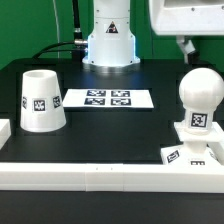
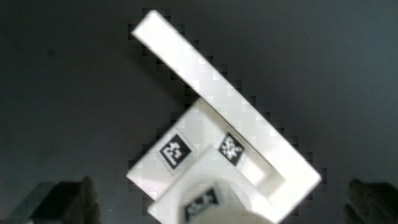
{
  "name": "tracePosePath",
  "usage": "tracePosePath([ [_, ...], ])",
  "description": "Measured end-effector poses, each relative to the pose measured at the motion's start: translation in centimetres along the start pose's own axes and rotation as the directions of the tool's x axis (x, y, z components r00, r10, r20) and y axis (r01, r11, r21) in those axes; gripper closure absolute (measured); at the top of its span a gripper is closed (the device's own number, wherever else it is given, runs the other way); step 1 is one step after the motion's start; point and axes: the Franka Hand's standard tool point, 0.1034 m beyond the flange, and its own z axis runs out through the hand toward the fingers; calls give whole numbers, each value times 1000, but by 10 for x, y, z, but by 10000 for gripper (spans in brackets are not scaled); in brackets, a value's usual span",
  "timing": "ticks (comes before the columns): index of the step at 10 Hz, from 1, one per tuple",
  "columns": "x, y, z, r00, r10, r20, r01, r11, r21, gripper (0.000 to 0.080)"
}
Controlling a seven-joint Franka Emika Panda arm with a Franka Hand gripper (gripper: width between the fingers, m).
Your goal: Assemble lamp
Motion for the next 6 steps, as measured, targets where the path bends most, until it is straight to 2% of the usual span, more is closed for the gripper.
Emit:
tracePosePath([
  [1,-7,16,-2,992,-129,6,129,991,-16,101],
  [2,-10,34,-7,975,-223,-6,223,975,-15,101],
  [4,-10,78,-11,945,-327,0,326,945,-31,101],
  [6,5,120,-20,928,-373,0,373,927,-32,101],
])
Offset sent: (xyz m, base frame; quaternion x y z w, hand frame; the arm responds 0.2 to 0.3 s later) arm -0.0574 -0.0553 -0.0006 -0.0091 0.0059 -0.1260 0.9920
